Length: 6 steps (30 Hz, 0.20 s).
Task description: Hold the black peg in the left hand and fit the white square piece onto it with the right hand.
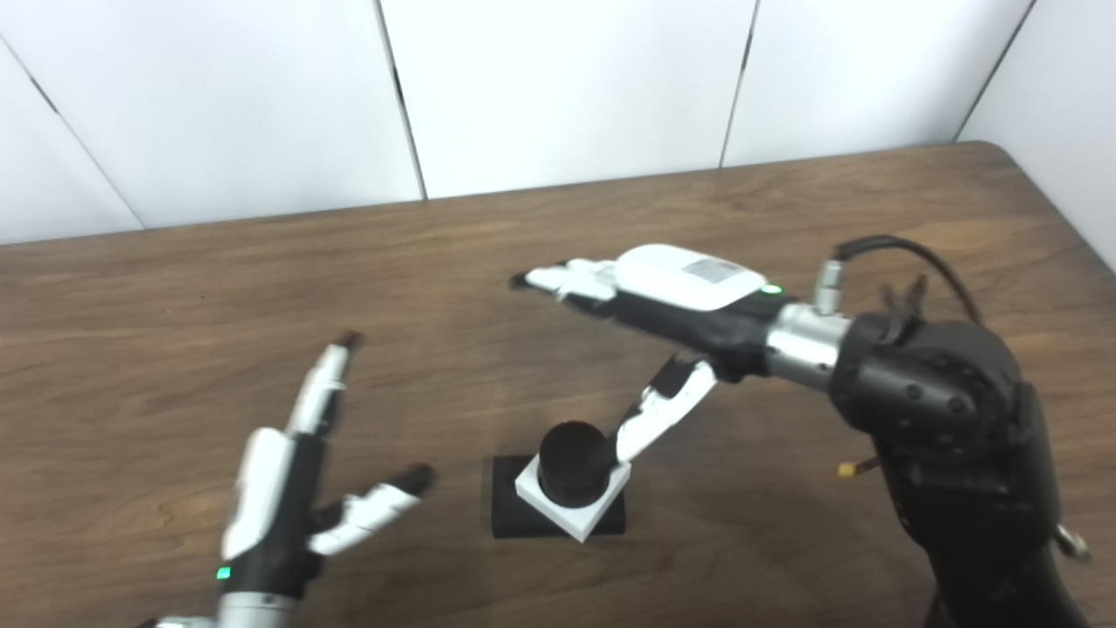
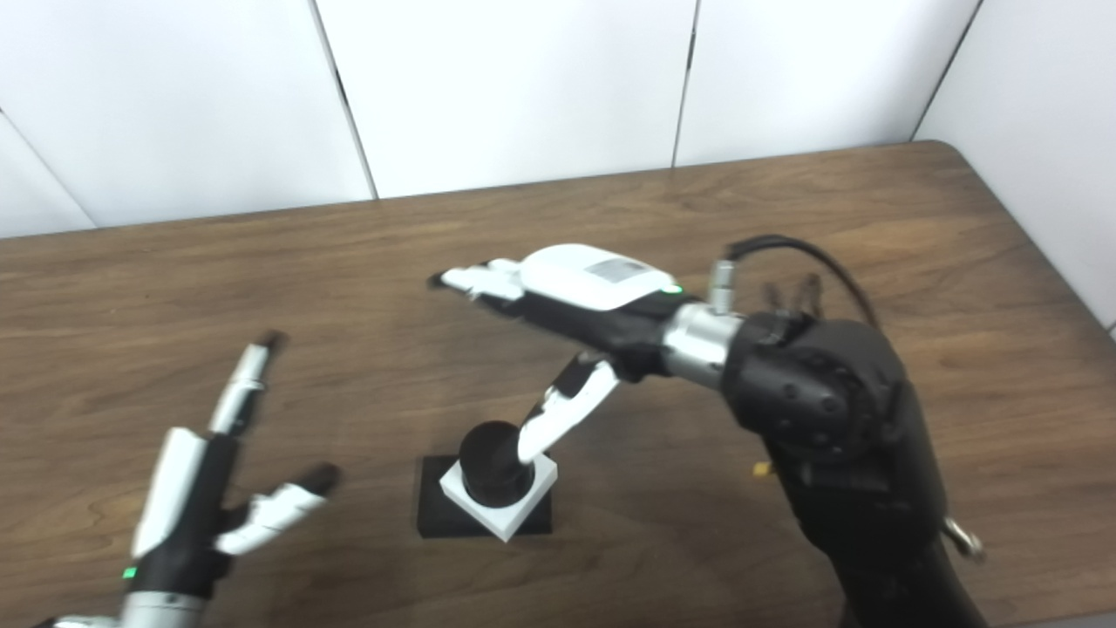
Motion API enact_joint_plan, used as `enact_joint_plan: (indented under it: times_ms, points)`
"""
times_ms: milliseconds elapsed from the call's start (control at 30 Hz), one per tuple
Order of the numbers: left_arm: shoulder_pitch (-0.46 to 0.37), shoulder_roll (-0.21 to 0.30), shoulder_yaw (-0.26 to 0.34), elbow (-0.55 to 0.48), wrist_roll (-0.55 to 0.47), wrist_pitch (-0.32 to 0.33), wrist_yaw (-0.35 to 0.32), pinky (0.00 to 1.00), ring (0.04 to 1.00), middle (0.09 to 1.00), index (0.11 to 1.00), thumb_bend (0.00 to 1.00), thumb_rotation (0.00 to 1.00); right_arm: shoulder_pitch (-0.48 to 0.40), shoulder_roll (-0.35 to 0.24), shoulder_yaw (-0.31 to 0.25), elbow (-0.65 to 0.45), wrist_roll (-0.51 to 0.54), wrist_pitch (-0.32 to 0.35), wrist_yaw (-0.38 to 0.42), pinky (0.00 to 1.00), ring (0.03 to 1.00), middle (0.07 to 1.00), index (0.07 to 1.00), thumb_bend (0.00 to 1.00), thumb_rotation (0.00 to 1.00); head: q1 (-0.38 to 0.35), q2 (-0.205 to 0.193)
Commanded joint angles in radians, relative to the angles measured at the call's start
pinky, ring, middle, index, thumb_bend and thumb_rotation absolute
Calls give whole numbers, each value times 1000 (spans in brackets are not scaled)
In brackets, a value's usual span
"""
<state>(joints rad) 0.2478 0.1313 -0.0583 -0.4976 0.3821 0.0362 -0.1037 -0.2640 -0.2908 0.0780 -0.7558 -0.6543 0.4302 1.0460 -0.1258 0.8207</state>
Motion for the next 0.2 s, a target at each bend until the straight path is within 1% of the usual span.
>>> enact_joint_plan:
  times_ms: [0, 33, 67, 100, 133, 167]
  points:
    - [-23, -45, 60, 3, -135, 10, 43, 997, 1000, 1000, 1000, 914, 985, 69, 15, -56, 5, 58, -16, -134, 917, 1000, 1000, 1000, 790, 795, 2, 1]
    - [-24, -52, 89, 10, -205, 29, 49, 999, 1000, 997, 1000, 870, 995, 118, 37, -90, 23, 88, -30, -203, 905, 997, 1000, 1000, 721, 866, 0, 2]
    - [-24, -61, 112, 15, -270, 47, 55, 1000, 1000, 996, 1000, 859, 997, 156, 55, -113, 37, 109, -46, -260, 904, 996, 1000, 1000, 701, 883, -4, 3]
    - [-23, -66, 126, 17, -315, 59, 58, 1000, 1000, 988, 999, 811, 999, 179, 64, -123, 47, 126, -55, -301, 893, 986, 1000, 1000, 617, 952, -4, 3]
    - [-26, -70, 147, 27, -382, 70, 63, 1000, 1000, 985, 999, 795, 1000, 213, 86, -151, 59, 172, -56, -347, 889, 982, 1000, 1000, 588, 976, -5, 4]
    - [-26, -68, 163, 39, -430, 81, 66, 1000, 990, 979, 993, 747, 1000, 246, 119, -189, 77, 253, -64, -388, 915, 987, 1000, 1000, 522, 988, -4, 2]
